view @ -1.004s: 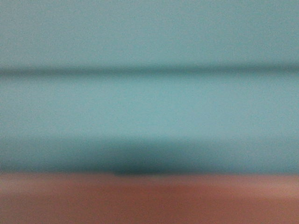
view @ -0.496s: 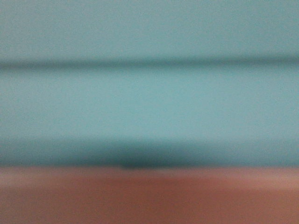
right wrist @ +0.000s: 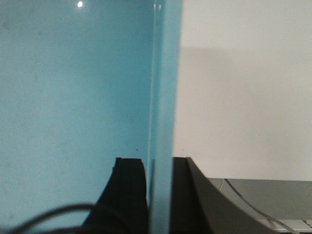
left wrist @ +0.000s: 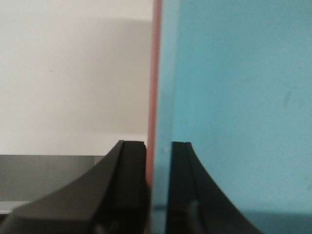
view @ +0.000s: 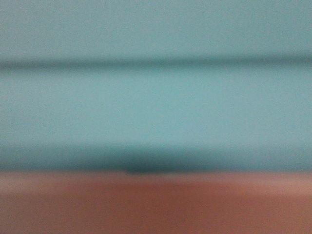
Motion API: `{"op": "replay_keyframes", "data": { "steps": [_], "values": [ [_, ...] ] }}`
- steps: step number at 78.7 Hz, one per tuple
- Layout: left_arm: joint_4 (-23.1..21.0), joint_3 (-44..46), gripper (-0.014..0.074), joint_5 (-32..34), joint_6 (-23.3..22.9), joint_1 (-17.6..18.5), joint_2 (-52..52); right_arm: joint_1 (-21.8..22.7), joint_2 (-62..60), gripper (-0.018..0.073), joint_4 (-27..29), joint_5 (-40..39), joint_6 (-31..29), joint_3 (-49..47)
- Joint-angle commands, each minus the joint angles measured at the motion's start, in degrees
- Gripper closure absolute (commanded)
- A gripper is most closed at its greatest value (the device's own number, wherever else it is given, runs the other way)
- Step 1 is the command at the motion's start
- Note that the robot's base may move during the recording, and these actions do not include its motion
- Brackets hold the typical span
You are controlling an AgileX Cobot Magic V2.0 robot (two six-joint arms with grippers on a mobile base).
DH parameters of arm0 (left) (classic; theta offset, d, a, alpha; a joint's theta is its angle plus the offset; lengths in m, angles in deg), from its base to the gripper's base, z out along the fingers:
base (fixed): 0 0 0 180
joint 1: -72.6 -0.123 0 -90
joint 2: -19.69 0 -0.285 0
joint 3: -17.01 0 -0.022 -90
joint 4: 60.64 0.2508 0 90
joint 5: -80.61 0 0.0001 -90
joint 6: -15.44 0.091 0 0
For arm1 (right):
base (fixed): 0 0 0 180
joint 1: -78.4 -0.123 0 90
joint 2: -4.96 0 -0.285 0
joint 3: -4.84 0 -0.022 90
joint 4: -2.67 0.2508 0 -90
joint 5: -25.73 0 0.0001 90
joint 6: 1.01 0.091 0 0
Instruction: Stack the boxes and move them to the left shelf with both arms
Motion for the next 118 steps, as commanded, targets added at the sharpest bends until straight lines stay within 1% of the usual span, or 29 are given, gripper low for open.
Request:
{"op": "replay_keyframes", "data": {
  "steps": [1,87,99,118],
  "values": [
    [-5.39,2.29,0.0603,-2.84,-0.6,1.21,2.06,-0.81,-1.87,0.0505,2.3,2.19,-0.27,-2.34],
    [-5.39,2.29,0.0603,-2.73,-0.6,1.21,2.06,-0.81,-1.87,0.0505,2.3,2.02,-0.27,-2.34],
    [-6.66,2.29,0.0603,-2.73,-0.6,1.21,2.06,-0.81,-1.87,0.0505,2.3,2.02,-0.27,-2.34],
    [-7.15,2.29,0.0603,-2.73,-0.6,1.21,2.06,-0.81,-1.87,0.0505,2.3,2.02,-0.27,-2.34]
  ]
}}
